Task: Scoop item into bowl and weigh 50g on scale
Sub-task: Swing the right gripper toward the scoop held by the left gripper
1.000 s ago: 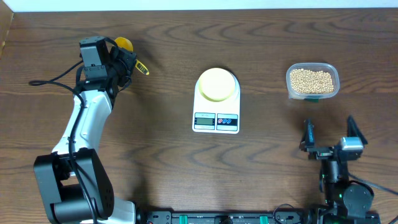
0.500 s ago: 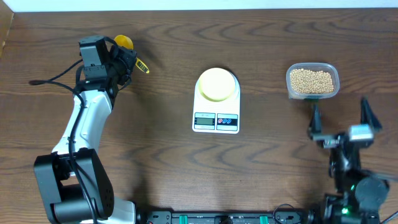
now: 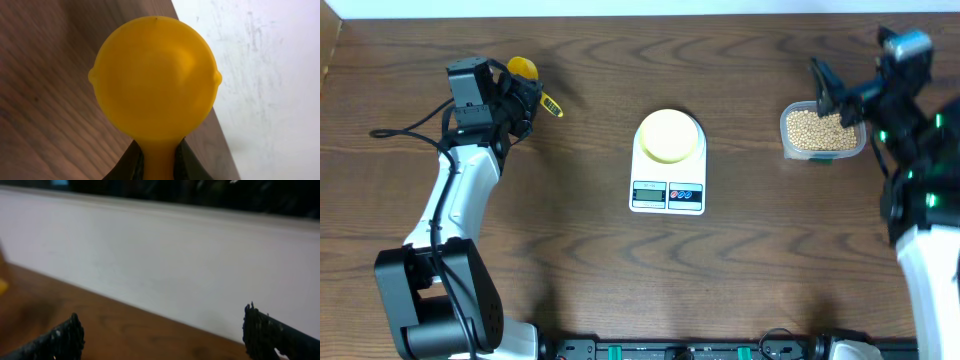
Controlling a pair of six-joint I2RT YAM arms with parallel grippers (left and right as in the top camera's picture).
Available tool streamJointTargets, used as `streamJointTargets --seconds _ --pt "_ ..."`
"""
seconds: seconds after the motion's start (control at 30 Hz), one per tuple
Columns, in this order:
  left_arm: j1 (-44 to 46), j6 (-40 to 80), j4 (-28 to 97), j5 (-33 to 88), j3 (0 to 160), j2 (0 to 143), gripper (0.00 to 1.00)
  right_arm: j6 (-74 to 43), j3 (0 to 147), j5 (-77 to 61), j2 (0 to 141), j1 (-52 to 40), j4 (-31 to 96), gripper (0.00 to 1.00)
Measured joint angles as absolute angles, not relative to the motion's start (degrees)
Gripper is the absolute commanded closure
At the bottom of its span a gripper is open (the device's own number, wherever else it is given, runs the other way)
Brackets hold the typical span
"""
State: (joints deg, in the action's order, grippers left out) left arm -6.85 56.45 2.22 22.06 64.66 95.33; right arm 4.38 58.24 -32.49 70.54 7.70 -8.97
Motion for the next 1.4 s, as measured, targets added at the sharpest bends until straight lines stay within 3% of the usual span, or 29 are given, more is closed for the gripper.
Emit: streamJointTargets --seconds 0.37,0.57,0.63,0.67,0.7,0.87,0.97,1.03,1.2,1.4 --pt "-6.9 67.3 -4.1 27.5 64.7 95.3 0.92 3.3 61.1 -41.0 81.7 7.7 -9.4 0.01" --pt "-6.9 68.9 -5.0 29.8 64.7 95.3 0.92 -5.5 61.1 -42.4 82.2 6.9 -12.1 0.03" --pt "-6.9 69.1 -5.0 30.1 64.7 95.3 0.92 -10.1 61.1 -42.4 82.3 6.5 -13.1 0.36" --pt "-6.9 69.1 -5.0 30.2 64.7 95.4 0.92 -12.6 61.1 -42.2 82.4 6.4 -13.1 0.48" --pt "-6.9 69.3 -5.1 30.2 64.7 95.3 0.92 -14.5 61.1 -41.7 82.5 6.3 -13.0 0.54" --pt "-6.9 73.0 -6.0 30.6 64.7 95.3 0.93 -23.9 61.7 -39.2 83.1 5.5 -11.4 0.54" --pt "-6.9 76.9 -8.8 31.2 64.7 95.3 0.93 -26.7 66.8 -37.8 83.6 3.9 -1.7 0.51" --pt "-6.9 79.5 -11.5 31.9 64.7 95.3 0.93 -27.4 70.8 -37.0 84.0 2.9 4.3 0.43" --pt "-6.5 84.9 -19.0 34.6 64.7 95.3 0.93 -26.0 82.0 -33.1 84.2 -0.4 17.1 0.43" --pt "-4.1 88.9 -19.6 35.8 64.7 95.3 0.93 -24.5 84.6 -27.8 84.7 -5.7 18.8 0.43"
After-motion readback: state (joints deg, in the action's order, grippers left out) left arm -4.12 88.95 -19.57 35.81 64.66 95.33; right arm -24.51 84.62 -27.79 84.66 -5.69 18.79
